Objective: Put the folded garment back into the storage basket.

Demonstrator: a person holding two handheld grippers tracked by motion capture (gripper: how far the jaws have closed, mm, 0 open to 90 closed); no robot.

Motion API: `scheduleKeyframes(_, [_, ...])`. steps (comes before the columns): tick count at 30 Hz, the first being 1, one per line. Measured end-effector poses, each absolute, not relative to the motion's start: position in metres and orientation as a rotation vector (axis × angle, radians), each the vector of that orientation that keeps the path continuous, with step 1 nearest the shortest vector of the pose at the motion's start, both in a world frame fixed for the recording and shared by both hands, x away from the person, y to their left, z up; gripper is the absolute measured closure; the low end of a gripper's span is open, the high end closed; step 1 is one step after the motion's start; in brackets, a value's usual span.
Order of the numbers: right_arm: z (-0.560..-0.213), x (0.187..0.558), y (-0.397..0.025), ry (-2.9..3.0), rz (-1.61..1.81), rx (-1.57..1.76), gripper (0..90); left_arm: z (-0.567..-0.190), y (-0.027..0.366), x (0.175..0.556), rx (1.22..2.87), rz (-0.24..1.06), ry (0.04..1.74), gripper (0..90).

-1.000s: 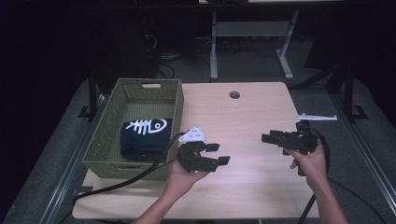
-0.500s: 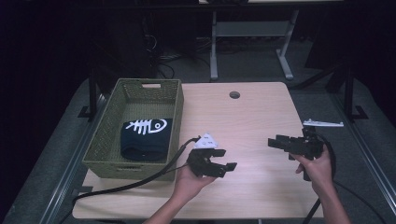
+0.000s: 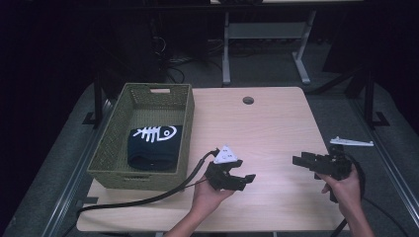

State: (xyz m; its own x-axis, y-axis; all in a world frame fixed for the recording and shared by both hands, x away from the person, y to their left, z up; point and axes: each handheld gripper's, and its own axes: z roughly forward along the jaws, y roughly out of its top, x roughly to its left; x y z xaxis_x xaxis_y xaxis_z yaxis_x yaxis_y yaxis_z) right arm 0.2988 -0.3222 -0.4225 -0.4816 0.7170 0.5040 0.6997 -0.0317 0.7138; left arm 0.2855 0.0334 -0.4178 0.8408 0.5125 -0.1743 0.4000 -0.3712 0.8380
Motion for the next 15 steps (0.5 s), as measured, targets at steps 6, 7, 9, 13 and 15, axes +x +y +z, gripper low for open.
scheduleKeyframes(6, [-0.428, 0.289, -0.329, 2.164, 1.558, 1.589, 31.5, -0.425, 0.039, 0.285, 1.987, 0.169, 0.696, 32.8])
scheduleKeyframes(7, [-0.428, 0.288, -0.33, 2.165, 1.556, 1.585, 31.3, -0.426, 0.041, 0.285, 1.983, 0.177, 0.704, 32.8])
scheduleKeyframes(9, [-0.431, 0.285, -0.331, 2.169, 1.542, 1.581, 30.7, -0.428, 0.044, 0.284, 1.981, 0.201, 0.723, 31.8])
scheduleKeyframes(13, [-0.436, 0.28, -0.329, 2.182, 1.511, 1.573, 29.9, -0.429, 0.043, 0.279, 1.983, 0.234, 0.708, 31.5])
scheduleKeyframes(15, [-0.437, 0.277, -0.328, 2.182, 1.496, 1.57, 29.7, -0.43, 0.044, 0.277, 1.98, 0.251, 0.705, 31.4])
